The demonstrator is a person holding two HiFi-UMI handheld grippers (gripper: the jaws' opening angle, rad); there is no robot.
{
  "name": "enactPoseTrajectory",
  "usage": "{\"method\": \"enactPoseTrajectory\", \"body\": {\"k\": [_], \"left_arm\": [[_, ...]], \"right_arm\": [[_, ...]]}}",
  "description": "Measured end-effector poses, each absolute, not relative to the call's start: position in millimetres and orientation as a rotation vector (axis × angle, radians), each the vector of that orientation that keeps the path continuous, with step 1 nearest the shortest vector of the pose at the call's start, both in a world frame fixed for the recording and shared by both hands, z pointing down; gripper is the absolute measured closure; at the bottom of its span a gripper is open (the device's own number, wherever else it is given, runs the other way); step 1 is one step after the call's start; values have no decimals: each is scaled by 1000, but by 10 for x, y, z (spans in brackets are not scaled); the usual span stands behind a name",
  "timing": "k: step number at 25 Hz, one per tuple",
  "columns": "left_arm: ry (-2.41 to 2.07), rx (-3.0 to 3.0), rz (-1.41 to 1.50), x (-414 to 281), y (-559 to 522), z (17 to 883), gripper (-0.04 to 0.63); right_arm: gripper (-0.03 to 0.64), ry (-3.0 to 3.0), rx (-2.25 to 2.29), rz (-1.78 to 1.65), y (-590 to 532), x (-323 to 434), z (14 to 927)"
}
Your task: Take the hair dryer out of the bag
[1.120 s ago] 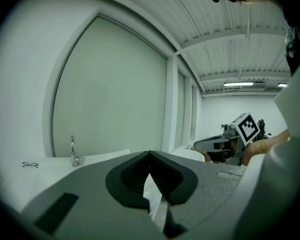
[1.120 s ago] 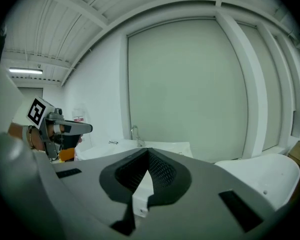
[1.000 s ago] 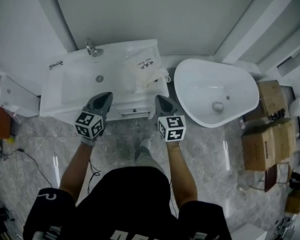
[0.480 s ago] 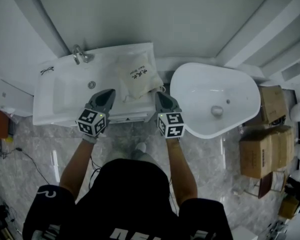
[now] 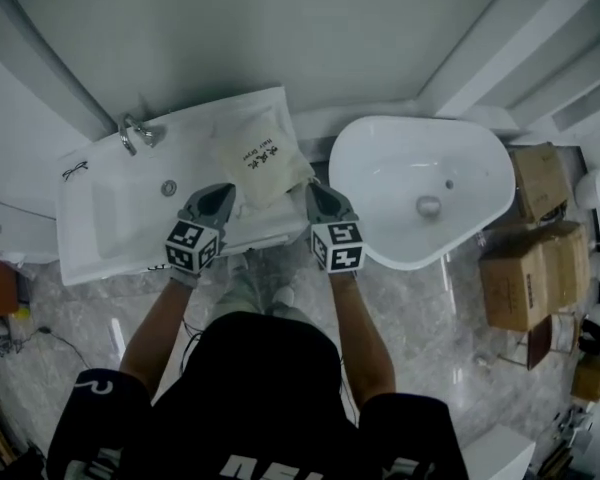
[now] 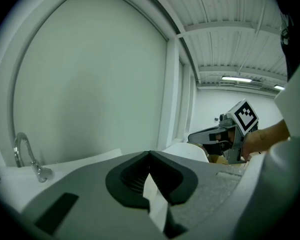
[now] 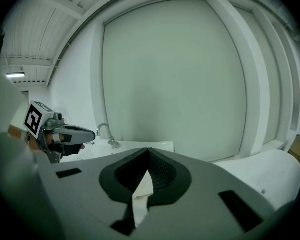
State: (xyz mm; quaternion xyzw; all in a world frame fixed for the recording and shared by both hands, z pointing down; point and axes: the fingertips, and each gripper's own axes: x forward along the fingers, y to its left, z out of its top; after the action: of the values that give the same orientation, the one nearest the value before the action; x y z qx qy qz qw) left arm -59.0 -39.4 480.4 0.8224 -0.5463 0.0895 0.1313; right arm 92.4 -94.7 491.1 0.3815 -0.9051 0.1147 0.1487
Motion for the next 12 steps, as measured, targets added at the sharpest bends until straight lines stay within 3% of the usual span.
{"method": "enactPoseTrajectory", "body": {"k": [12], "left_arm": [[-1152, 2583, 389, -323, -995, 5438, 597]], "right_arm": [[621, -2466, 1287, 402, -1409, 771, 5226]]}}
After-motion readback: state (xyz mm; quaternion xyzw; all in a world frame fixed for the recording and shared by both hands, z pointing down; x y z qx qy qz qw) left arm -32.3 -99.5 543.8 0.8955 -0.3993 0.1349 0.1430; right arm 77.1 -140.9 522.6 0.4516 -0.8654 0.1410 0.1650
